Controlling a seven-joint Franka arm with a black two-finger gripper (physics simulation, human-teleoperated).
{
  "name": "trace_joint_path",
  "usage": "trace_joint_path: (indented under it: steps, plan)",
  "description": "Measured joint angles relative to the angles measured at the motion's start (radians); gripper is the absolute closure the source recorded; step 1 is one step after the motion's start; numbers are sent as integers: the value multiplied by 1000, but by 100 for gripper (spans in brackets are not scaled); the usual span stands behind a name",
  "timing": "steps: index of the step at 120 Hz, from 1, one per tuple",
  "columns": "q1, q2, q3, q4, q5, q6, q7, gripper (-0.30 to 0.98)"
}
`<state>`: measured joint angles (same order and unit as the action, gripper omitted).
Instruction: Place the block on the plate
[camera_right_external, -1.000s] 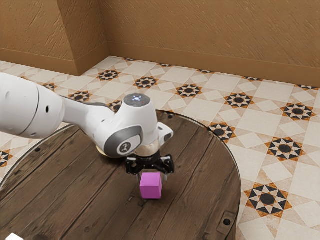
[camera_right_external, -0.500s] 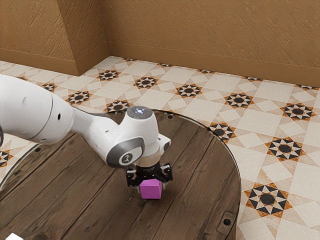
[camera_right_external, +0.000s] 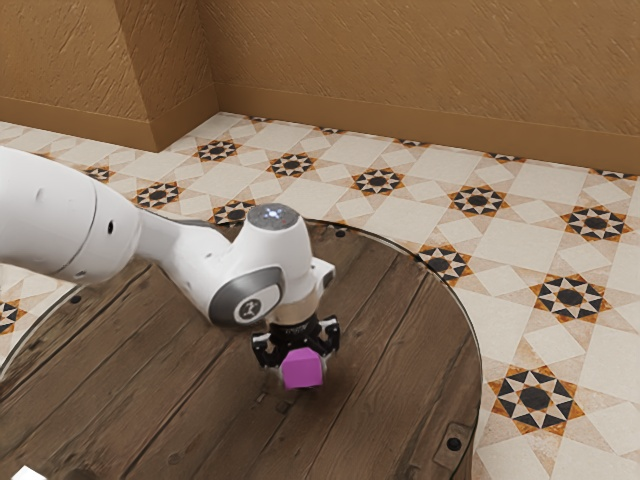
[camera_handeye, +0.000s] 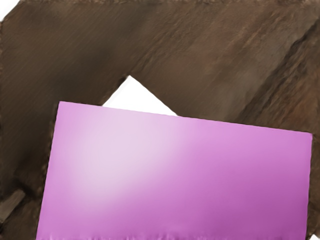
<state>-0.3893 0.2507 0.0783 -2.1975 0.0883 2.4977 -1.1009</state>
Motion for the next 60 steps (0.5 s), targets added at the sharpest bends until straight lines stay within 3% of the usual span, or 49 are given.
trace_joint_path:
  steps: [29, 42, 60]
  plan:
    - [62, -72, -1, 15, 0, 5, -20, 24]
    - [154, -67, -1, 64, 19, 11, -28, 26]
    - [295, 31, -2, 169, 32, 22, -37, 29]
